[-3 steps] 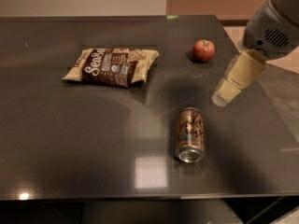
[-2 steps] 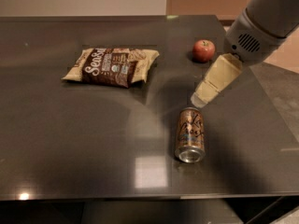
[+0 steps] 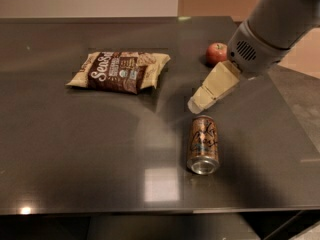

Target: Place orange can upright

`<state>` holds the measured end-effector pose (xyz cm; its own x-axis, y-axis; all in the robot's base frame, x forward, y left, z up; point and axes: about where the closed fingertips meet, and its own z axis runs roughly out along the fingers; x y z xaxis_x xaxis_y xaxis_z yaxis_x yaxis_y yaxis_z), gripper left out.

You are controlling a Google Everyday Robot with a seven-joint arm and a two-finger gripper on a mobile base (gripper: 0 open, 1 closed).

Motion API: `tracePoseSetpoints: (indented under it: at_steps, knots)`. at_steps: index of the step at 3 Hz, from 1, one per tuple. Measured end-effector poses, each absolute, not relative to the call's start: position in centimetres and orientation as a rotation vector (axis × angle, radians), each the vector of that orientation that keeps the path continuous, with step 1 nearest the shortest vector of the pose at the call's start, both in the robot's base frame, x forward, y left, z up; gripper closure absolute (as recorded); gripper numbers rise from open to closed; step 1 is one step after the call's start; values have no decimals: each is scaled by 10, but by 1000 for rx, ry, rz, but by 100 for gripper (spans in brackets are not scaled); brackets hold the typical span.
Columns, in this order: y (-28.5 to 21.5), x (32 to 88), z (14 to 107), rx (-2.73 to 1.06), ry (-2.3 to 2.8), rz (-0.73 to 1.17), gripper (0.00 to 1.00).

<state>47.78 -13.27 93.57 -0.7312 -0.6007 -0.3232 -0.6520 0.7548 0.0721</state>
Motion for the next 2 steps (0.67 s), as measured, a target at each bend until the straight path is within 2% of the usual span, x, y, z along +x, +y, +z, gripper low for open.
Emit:
tracePoseSetpoints:
  at_steps: [2]
  knots:
    - [-135,482,930,-838,2761,243,0]
